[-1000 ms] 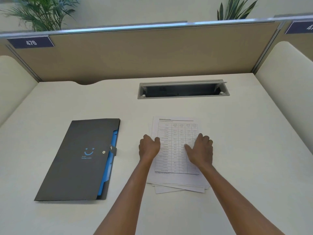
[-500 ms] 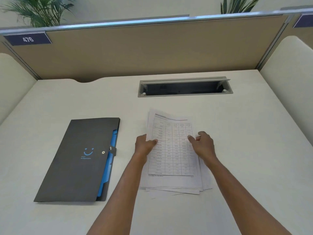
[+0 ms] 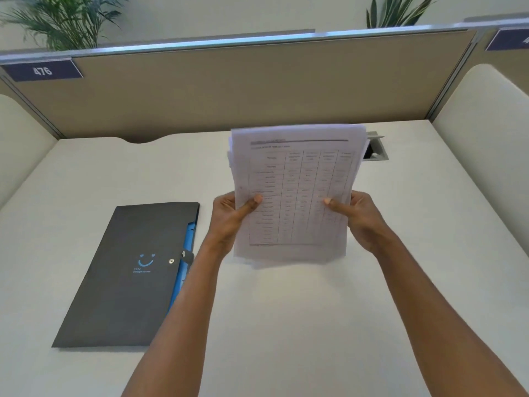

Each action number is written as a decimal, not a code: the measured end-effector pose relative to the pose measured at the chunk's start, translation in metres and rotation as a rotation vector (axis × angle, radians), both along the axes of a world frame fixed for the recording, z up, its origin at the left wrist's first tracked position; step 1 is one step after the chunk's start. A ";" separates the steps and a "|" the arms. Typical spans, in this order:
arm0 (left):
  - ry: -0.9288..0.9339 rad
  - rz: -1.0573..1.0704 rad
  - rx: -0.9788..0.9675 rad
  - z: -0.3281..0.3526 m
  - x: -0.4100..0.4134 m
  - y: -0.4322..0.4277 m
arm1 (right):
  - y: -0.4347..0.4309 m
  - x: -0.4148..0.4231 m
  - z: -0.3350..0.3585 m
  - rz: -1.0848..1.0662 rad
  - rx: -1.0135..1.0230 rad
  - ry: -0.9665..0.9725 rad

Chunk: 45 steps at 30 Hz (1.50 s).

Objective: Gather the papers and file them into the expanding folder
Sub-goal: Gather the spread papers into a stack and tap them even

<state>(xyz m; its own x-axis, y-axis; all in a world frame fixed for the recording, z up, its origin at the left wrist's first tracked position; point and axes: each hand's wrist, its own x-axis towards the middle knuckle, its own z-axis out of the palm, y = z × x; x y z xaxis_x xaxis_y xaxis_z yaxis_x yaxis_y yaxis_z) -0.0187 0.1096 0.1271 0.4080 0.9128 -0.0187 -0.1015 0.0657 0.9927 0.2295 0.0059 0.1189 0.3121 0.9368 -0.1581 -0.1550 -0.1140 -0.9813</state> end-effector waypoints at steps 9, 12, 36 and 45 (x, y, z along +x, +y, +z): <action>-0.005 0.074 0.165 0.010 0.009 -0.003 | 0.001 0.000 0.006 0.035 0.104 0.131; 0.030 0.100 0.100 -0.006 0.011 -0.010 | -0.003 0.003 -0.011 0.090 0.035 0.186; 0.053 -0.047 0.197 0.013 0.023 -0.007 | 0.008 0.021 0.005 0.230 0.035 0.020; 0.111 -0.183 0.119 0.006 0.014 -0.008 | 0.001 0.022 0.002 0.283 0.002 -0.010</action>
